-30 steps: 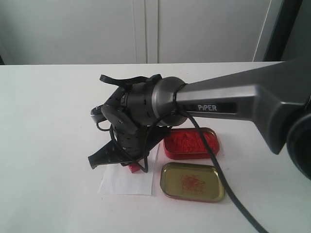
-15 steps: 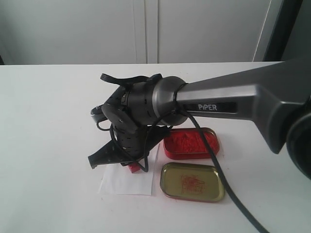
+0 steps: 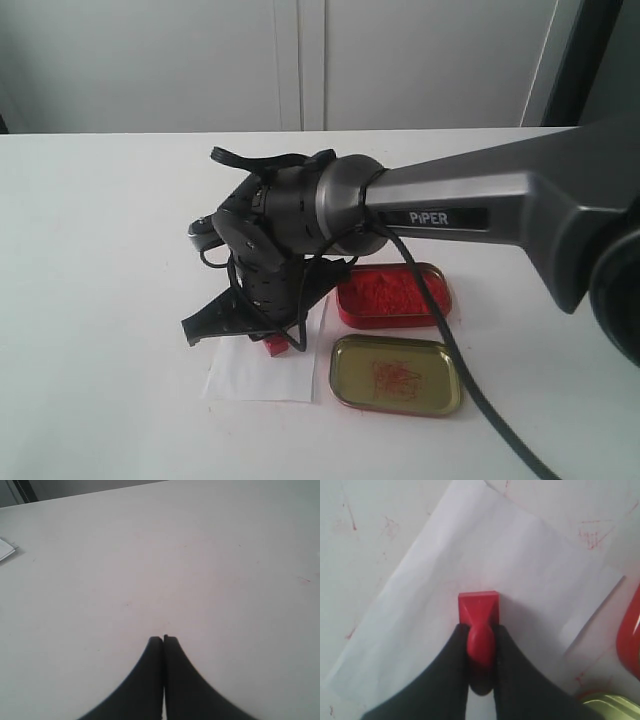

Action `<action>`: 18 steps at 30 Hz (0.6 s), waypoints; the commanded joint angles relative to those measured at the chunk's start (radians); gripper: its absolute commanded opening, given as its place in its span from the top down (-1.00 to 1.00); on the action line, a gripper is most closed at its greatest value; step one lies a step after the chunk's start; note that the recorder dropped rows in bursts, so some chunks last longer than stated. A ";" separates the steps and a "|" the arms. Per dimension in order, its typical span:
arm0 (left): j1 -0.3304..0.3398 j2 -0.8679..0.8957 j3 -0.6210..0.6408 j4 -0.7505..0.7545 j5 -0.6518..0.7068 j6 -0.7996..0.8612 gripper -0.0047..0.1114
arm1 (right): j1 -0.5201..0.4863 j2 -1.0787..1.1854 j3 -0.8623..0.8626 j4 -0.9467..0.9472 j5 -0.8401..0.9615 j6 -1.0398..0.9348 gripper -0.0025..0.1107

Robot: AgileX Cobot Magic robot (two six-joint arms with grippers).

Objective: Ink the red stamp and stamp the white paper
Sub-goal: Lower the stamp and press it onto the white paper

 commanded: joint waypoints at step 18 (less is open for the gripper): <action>0.004 -0.003 0.003 -0.003 -0.004 0.003 0.92 | -0.004 0.062 0.048 0.073 -0.063 -0.004 0.96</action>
